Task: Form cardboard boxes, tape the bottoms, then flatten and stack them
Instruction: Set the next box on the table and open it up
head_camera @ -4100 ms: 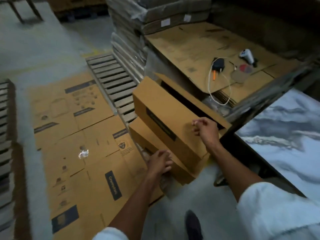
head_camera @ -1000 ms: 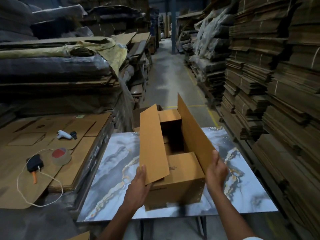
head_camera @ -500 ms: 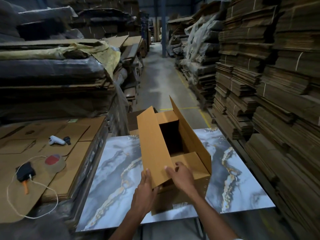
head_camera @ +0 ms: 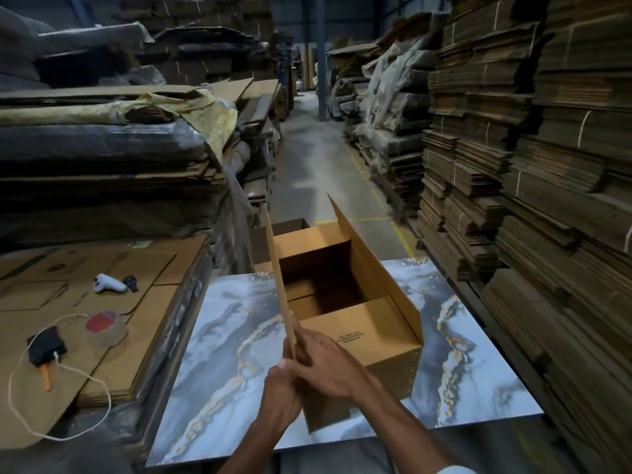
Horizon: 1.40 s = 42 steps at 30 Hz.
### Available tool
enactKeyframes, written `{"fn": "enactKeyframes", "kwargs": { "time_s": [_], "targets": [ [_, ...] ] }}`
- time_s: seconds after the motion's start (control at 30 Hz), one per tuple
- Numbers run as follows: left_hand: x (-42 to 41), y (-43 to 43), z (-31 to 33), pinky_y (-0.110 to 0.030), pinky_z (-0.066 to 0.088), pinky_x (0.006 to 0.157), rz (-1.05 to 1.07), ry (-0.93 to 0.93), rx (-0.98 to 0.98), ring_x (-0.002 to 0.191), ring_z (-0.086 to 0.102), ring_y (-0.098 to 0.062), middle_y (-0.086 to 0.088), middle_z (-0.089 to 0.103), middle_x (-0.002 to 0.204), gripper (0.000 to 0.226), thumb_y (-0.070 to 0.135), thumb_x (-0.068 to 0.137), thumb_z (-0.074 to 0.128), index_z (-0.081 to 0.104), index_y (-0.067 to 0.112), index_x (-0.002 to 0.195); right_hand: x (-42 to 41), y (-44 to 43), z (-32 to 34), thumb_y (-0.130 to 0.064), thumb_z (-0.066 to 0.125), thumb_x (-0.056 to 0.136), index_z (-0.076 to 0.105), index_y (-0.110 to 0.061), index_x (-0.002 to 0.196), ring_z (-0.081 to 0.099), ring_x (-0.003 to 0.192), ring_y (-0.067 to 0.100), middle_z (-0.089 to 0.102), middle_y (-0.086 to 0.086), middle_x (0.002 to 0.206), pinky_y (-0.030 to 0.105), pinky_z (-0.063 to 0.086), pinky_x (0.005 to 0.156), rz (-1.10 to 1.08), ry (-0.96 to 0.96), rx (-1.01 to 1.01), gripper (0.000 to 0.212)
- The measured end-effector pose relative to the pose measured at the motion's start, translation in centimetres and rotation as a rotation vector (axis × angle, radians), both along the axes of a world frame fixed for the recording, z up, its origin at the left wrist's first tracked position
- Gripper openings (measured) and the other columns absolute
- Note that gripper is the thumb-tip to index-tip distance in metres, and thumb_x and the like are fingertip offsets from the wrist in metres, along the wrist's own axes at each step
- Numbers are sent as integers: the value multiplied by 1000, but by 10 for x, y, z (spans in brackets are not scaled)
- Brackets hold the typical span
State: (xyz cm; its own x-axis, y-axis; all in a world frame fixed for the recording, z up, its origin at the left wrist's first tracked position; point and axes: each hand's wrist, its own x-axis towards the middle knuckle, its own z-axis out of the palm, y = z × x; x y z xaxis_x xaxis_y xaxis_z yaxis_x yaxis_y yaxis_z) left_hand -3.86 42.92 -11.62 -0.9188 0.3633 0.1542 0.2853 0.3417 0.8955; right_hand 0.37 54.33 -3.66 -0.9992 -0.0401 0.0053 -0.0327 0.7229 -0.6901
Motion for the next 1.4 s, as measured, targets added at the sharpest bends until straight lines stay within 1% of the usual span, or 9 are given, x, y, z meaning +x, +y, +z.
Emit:
{"fn": "enactKeyframes", "kwargs": {
  "time_s": [0.1, 0.27, 0.4, 0.6, 0.77, 0.87, 0.97, 1.13, 1.4],
  "targets": [
    [-6, 0, 3, -35, 55, 88, -68, 105, -178, 106, 66, -24, -6, 68, 110, 27, 30, 106, 42, 55, 20, 128, 1, -1, -3, -67, 47, 95, -7, -48, 157, 65, 116, 28, 59, 2, 142, 39, 54, 95, -56, 15, -22, 84],
    [-20, -10, 7, -17, 49, 89, -331, -32, -438, 118, 62, -12, 19, 53, 136, 93, 48, 90, 63, 3, 41, 161, 2, 14, -8, -24, 53, 103, 28, -40, 155, 72, 91, 18, 71, 5, 114, 38, 62, 83, -245, 86, -134, 59],
    [-47, -25, 11, -19, 21, 116, -315, 219, -435, 147, 31, -9, 16, 27, 161, 75, 34, 95, 65, 22, 36, 156, 21, 62, 2, -5, 65, 90, 57, -33, 141, 71, 97, 7, 74, -9, 114, 32, 61, 85, -256, 59, -131, 58],
    [-99, -28, 48, -32, 27, 120, -141, 397, -372, 149, 21, -9, 3, 19, 168, 88, 27, 91, 74, 17, 29, 159, 70, 158, 24, 8, 70, 79, 77, -35, 92, 72, 88, 5, 77, -12, 89, 30, 60, 78, -321, -153, -94, 46],
    [-143, -19, 88, -53, 7, 125, -39, 668, -774, 155, -10, -19, 4, -9, 169, 112, 48, 83, 76, 0, 27, 162, 97, 225, 38, 6, 82, 72, 80, -25, 70, 73, 78, 20, 77, 2, 78, 47, 59, 80, -410, -228, -27, 31],
    [-157, -20, 103, -63, 0, 123, -112, 668, -1024, 157, 6, -24, 0, 24, 167, 95, 61, 83, 71, 23, 32, 159, 100, 244, 53, 0, 89, 67, 78, -17, 67, 73, 70, 17, 75, 3, 69, 40, 58, 71, -437, -274, 81, 20],
    [-150, -19, 121, -45, 40, 112, -174, 643, -1109, 125, 58, -18, 2, 65, 132, 63, 63, 85, 67, 55, 27, 135, 90, 262, 59, -16, 96, 59, 81, -20, 80, 70, 69, 5, 75, -7, 71, 35, 54, 70, -515, -292, 262, 27],
    [-123, -2, 127, -29, 53, 79, -149, 611, -1071, 89, 66, -15, 2, 70, 105, 61, 74, 78, 66, 64, 25, 114, 42, 199, 65, -44, 72, 86, 62, -37, 122, 57, 120, 13, 66, -12, 116, 44, 35, 113, -477, -80, 674, 38],
    [-92, 49, 137, -34, 53, 74, -499, 114, -835, 86, 67, -20, -3, 72, 95, 63, 74, 91, 47, 73, 18, 102, -19, 71, 35, -27, 63, 96, 53, -28, 134, 51, 127, 19, 62, -3, 129, 49, 24, 119, -212, 58, 610, 39]
  ]
}}
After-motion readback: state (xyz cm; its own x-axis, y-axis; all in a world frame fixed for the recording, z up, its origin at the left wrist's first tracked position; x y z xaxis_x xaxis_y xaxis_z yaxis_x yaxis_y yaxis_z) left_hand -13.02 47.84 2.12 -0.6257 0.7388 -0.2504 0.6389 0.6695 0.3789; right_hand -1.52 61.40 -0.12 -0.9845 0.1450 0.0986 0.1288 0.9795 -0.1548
